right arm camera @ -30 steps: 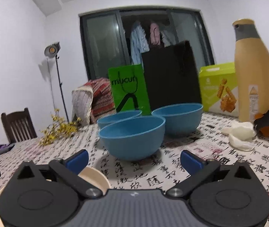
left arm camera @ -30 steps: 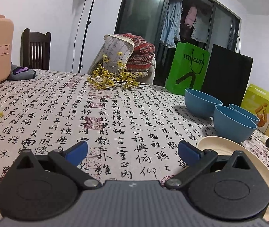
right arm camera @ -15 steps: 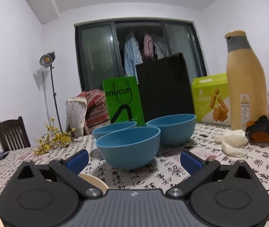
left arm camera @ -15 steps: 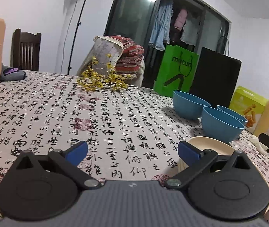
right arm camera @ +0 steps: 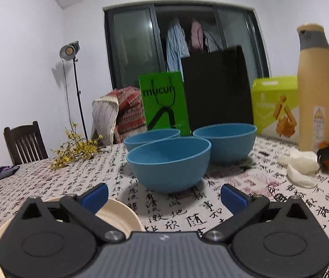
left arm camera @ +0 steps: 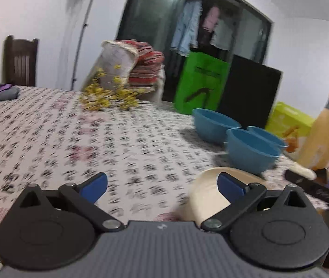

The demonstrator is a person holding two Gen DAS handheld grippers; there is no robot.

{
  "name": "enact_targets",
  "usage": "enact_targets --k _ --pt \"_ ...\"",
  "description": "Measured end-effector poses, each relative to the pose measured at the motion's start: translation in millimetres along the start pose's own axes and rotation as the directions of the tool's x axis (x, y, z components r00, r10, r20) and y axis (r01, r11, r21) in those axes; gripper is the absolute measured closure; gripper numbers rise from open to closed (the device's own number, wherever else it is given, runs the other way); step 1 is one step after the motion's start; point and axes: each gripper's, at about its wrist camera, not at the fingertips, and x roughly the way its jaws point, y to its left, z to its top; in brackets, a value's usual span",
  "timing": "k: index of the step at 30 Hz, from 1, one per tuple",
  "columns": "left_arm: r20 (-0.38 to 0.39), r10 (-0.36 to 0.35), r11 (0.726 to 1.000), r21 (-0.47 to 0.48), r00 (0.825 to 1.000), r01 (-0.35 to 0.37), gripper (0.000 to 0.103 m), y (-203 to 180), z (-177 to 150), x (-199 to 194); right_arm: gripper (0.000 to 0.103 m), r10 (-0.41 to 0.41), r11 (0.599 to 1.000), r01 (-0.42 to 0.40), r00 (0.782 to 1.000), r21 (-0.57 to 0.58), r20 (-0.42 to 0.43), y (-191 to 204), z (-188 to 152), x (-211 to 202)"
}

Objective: Organize plates and bowls
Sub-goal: 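Move both open grippers toward the nearest blue bowl's rim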

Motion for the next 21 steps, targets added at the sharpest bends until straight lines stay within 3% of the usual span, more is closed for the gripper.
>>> enact_targets --k 4,8,15,18,21 --pt "0.04 -0.036 0.998 0.058 0.999 0.033 0.0 -29.5 18.7 -9.2 0.0 -0.008 1.0 0.007 0.999 0.007 0.033 -10.8 18.4 -6.1" --pt "0.024 -0.075 0.995 0.074 0.997 0.073 0.0 -56.3 35.2 -3.0 0.0 -0.005 1.0 0.006 0.997 -0.019 0.075 -17.4 46.7 -10.6" --pt "0.011 -0.109 0.989 0.105 0.994 0.108 0.0 -96.0 62.0 16.1 0.0 -0.017 0.998 0.021 0.998 -0.058 0.06 -30.4 83.3 0.9" --pt "0.024 -0.092 0.984 0.153 0.995 0.087 0.0 -110.4 71.4 29.4 0.0 -0.035 0.997 0.038 0.999 -0.064 0.04 -34.5 93.7 11.2" --pt "-0.029 -0.104 0.984 0.141 0.994 0.107 0.0 -117.4 81.1 49.5 0.0 -0.045 0.997 0.045 0.999 -0.056 0.003 -37.8 101.2 23.5"
